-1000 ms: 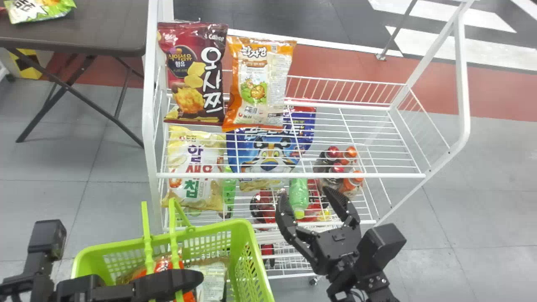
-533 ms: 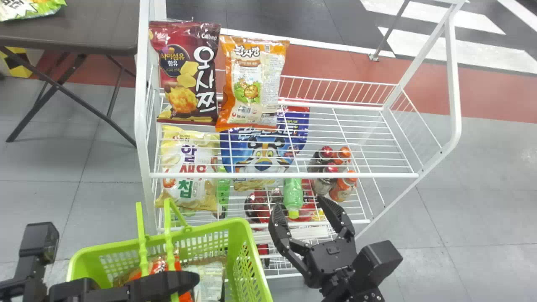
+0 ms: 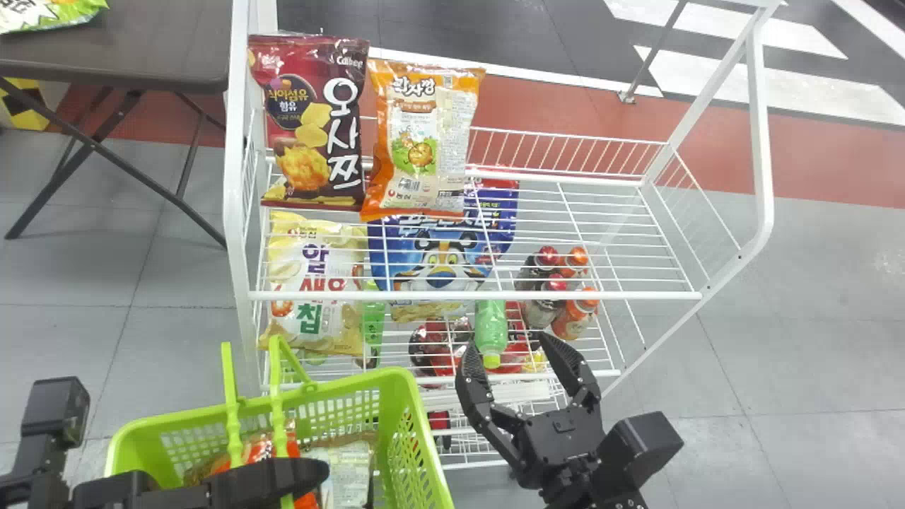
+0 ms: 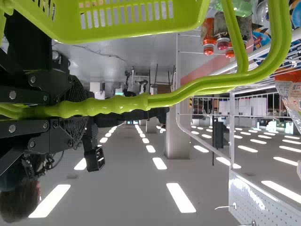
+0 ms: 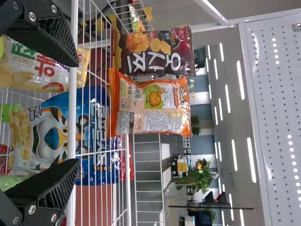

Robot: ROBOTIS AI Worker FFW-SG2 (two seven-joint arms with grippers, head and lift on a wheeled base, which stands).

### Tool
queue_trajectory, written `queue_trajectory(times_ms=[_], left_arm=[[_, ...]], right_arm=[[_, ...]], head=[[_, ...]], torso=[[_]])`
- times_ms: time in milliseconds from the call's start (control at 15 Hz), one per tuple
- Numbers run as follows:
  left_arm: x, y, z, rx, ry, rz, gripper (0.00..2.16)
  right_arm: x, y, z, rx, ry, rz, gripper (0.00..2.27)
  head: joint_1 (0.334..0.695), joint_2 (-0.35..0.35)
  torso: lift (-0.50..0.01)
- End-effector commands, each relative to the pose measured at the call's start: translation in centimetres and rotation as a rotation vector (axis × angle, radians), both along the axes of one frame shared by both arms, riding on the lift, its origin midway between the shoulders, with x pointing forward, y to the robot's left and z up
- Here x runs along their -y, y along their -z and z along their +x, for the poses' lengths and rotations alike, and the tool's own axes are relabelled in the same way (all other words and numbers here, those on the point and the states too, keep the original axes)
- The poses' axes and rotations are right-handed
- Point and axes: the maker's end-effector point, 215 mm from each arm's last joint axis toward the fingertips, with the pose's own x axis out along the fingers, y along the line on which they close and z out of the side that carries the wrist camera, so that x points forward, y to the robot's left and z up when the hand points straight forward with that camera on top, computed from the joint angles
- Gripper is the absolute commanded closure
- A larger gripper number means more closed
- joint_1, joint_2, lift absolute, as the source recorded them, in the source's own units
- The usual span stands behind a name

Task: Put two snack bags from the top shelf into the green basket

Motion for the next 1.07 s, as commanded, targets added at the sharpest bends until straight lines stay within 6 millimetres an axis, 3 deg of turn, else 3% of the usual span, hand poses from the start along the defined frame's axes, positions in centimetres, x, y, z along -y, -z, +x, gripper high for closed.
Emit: queue_trajectory(times_ms=[0, 1000], left_arm=[[0.1, 0.0, 0.0, -0.002, 0.004, 0.003, 2.15], [0.6, 0.2, -0.6, -0.002, 0.018, 0.013, 2.15]], right_arm=[[0.2, -0.2, 0.1, 0.007, 0.006, 0.004, 0.09], [1.8, -0.4, 0.2, 0.024, 0.043, 0.019, 0.09]], head=[[0.695, -0.274], [0.695, -0.310]], torso=[[-0.001], [-0.001]])
